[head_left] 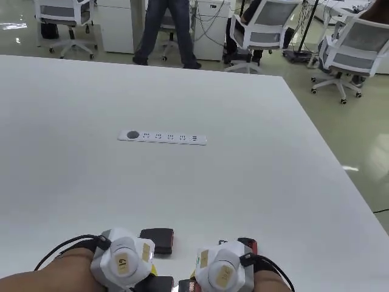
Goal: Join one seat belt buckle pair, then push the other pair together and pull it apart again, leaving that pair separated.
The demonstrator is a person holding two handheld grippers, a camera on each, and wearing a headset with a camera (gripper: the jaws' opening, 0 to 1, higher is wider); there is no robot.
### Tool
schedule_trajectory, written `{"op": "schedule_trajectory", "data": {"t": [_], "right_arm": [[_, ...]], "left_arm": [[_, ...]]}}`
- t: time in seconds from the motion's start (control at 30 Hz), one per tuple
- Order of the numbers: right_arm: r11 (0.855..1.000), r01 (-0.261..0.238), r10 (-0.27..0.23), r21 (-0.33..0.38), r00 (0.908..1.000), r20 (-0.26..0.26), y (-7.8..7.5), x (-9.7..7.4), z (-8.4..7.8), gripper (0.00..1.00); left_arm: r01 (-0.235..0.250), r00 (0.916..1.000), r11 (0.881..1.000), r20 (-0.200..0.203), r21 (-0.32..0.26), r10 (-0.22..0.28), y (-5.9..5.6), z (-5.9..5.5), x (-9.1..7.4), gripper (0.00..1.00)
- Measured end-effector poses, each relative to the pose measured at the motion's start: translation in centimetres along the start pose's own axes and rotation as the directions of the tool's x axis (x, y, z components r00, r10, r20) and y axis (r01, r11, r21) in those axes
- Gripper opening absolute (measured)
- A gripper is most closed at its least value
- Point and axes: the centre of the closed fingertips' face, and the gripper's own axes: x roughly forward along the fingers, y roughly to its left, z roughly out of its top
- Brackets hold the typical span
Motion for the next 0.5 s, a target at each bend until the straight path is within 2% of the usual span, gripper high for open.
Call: {"op": "schedule_trajectory", "data": {"t": [0.2, 0.5], "right_arm": [[1.0, 0.008, -0.008, 0.006, 1.0, 0.002, -0.02, -0.13, -0.04, 0.31], [1.0, -0.007, 0.007, 0.029, 1.0, 0.006, 0.03, -0.12, -0.14, 0.33]], "left_arm": [[-0.002, 1.0, 1.0, 0.0, -0.006, 0.002, 0.05, -0.07, -0.04, 0.33], [0.006, 0.9993, 1.0, -0.038, -0.001, -0.006, 0.13, -0.28, -0.08, 0.34]]}}
